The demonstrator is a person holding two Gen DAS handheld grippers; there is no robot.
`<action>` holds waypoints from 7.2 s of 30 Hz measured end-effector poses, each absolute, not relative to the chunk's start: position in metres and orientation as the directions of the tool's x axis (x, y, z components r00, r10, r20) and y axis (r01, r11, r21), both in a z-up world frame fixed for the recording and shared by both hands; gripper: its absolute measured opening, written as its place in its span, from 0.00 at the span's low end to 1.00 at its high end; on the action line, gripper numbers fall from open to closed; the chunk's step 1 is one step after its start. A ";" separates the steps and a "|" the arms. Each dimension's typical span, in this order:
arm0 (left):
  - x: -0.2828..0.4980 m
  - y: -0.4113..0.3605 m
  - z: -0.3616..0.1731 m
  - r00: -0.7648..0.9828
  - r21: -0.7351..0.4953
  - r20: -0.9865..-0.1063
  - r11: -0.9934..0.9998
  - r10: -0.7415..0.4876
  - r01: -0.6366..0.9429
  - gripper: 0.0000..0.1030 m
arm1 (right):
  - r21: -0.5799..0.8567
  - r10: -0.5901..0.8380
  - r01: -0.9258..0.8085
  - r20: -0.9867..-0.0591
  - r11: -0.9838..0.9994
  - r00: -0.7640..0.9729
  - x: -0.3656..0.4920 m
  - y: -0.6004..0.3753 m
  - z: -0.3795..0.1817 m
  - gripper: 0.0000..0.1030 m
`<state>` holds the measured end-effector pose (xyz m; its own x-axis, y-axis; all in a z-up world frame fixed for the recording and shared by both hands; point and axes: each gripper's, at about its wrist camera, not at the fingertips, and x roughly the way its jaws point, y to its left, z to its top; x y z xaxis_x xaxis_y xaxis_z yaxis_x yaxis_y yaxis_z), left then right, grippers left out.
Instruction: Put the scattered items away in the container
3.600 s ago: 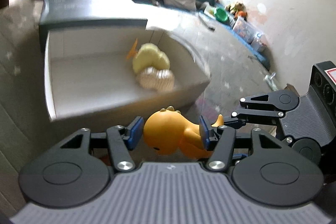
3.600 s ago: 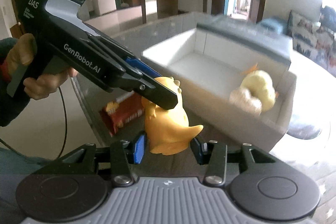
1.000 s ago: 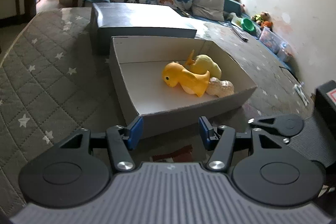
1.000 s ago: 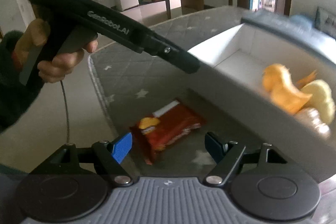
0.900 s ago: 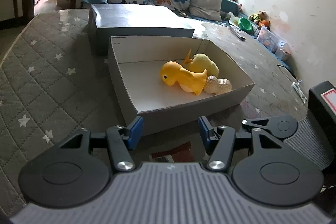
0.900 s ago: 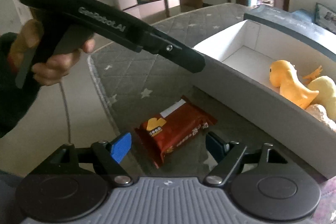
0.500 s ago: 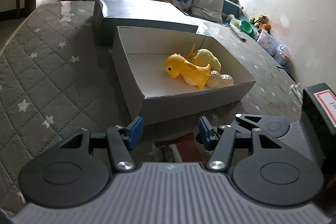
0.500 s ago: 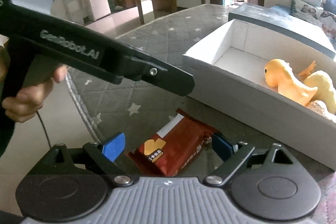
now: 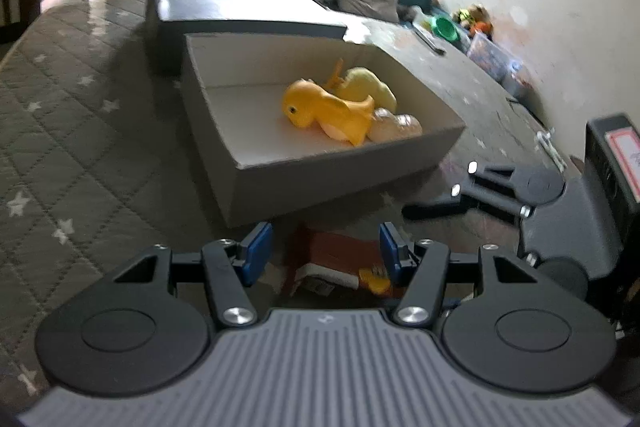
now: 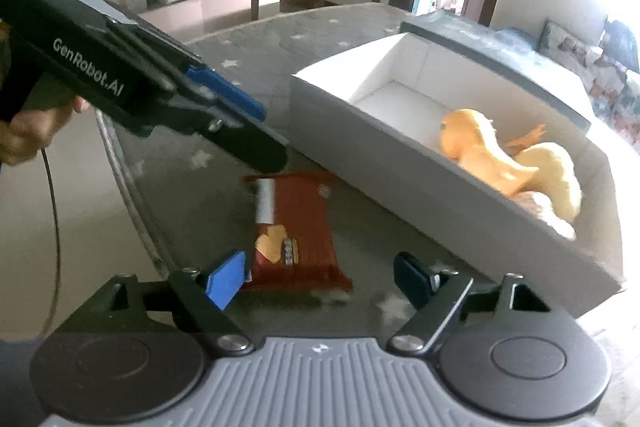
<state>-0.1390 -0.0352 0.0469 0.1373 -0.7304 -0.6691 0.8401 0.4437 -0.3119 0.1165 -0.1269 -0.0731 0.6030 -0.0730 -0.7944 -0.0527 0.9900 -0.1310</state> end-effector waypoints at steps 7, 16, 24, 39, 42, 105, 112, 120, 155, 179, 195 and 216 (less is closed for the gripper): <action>-0.140 -0.055 0.031 0.079 -0.332 -0.710 0.432 -0.700 0.839 0.57 | -0.124 -0.009 -0.146 -0.791 0.982 0.612 0.121 -0.126 -0.075 0.72; -0.136 -0.058 0.025 0.088 -0.349 -0.717 0.466 -0.691 0.813 0.57 | -0.097 0.027 -0.176 -0.807 0.980 0.590 0.132 -0.130 -0.086 0.61; -0.130 -0.059 0.018 0.091 -0.368 -0.727 0.499 -0.680 0.785 0.57 | -0.074 0.045 -0.178 -0.810 0.981 0.585 0.133 -0.135 -0.087 0.58; -0.142 -0.058 0.025 0.057 -0.426 -0.695 0.474 -0.717 0.770 0.56 | -0.132 0.025 -0.211 -0.791 0.968 0.611 0.118 -0.130 -0.071 0.55; -0.150 -0.059 0.038 0.061 -0.422 -0.674 0.451 -0.736 0.787 0.56 | -0.169 0.012 -0.227 -0.776 0.959 0.631 0.109 -0.127 -0.056 0.55; -0.181 -0.094 0.048 0.017 -0.406 -0.690 0.406 -0.724 0.819 0.56 | -0.053 -0.004 -0.056 -0.762 0.997 0.647 0.063 -0.164 -0.047 0.32; -0.179 -0.090 0.088 0.102 -0.365 -0.631 0.411 -0.769 0.835 0.56 | -0.105 -0.030 -0.061 -0.699 0.993 0.714 0.073 -0.164 -0.012 0.32; -0.143 -0.116 0.116 0.197 -0.284 -0.598 0.436 -0.777 0.854 0.56 | -0.125 -0.056 -0.035 -0.654 0.992 0.755 0.120 -0.189 0.009 0.32; -0.064 -0.141 0.046 0.089 -0.435 -0.692 0.512 -0.716 0.741 0.56 | 0.035 0.045 -0.028 -0.830 0.999 0.556 0.199 -0.237 -0.043 0.39; -0.077 -0.136 0.055 0.154 -0.368 -0.706 0.543 -0.692 0.755 0.57 | -0.001 -0.016 0.025 -0.777 1.000 0.629 0.174 -0.239 -0.023 0.73; -0.114 -0.113 0.092 0.317 -0.242 -0.656 0.589 -0.684 0.771 0.81 | 0.003 -0.045 0.067 -0.715 0.998 0.697 0.149 -0.221 -0.011 0.84; -0.192 -0.098 0.119 0.445 -0.085 -0.592 0.602 -0.671 0.794 1.00 | 0.012 -0.131 0.188 -0.677 0.982 0.725 0.096 -0.205 -0.017 0.96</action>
<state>-0.1917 -0.0981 0.1187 0.4454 -0.6715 -0.5922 0.7943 0.6016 -0.0847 0.0957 -0.2054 -0.0165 0.7246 -0.1305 -0.6767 0.1884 0.9820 0.0122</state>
